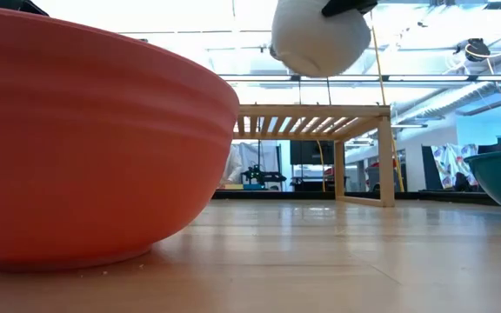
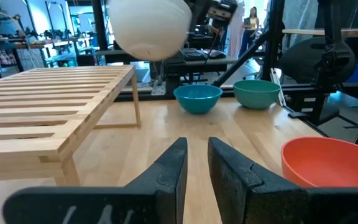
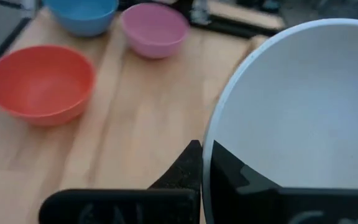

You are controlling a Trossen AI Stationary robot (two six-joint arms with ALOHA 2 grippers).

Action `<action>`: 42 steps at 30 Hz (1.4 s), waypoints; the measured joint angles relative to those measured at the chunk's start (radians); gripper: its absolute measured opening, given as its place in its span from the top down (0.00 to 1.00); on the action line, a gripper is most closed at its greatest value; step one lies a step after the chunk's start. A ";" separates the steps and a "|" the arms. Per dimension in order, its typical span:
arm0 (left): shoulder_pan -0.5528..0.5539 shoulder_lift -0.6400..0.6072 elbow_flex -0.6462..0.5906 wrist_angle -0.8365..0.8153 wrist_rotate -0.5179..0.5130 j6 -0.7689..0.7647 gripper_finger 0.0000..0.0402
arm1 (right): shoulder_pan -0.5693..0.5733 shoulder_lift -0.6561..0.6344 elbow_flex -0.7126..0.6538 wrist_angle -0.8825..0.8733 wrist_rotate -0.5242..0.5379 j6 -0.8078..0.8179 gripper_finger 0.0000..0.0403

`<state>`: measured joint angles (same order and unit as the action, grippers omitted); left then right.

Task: Place and stack bowls onto a shelf
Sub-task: Put the white bowl on the shelf

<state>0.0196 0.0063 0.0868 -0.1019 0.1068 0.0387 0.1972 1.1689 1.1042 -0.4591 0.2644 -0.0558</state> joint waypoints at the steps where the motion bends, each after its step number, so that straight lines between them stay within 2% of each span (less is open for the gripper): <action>1: 0.000 0.000 0.000 0.000 0.000 0.000 0.82 | -0.008 -0.012 0.000 0.000 0.006 -0.017 1.00; 7: 0.000 0.000 0.000 0.001 0.000 -0.006 0.82 | -0.093 -0.066 0.008 -0.014 0.026 -0.081 1.00; 14: 0.000 0.000 0.000 0.001 -0.001 -0.022 0.82 | -0.253 -0.068 0.109 -0.123 0.020 -0.137 1.00; 25: 0.000 0.000 0.000 0.002 -0.001 -0.022 0.82 | -0.516 -0.039 0.187 -0.166 -0.291 -0.144 1.00; 37: 0.000 0.000 0.000 0.002 -0.001 -0.031 0.82 | -0.737 0.089 0.187 -0.163 -0.475 -0.177 1.00; 42: 0.000 0.000 0.000 0.002 -0.001 -0.042 0.82 | -0.794 0.137 0.206 -0.198 -0.479 -0.202 1.00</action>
<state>0.0199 0.0060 0.0868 -0.1003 0.1062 -0.0032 -0.5964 1.3055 1.3102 -0.6567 -0.2150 -0.2574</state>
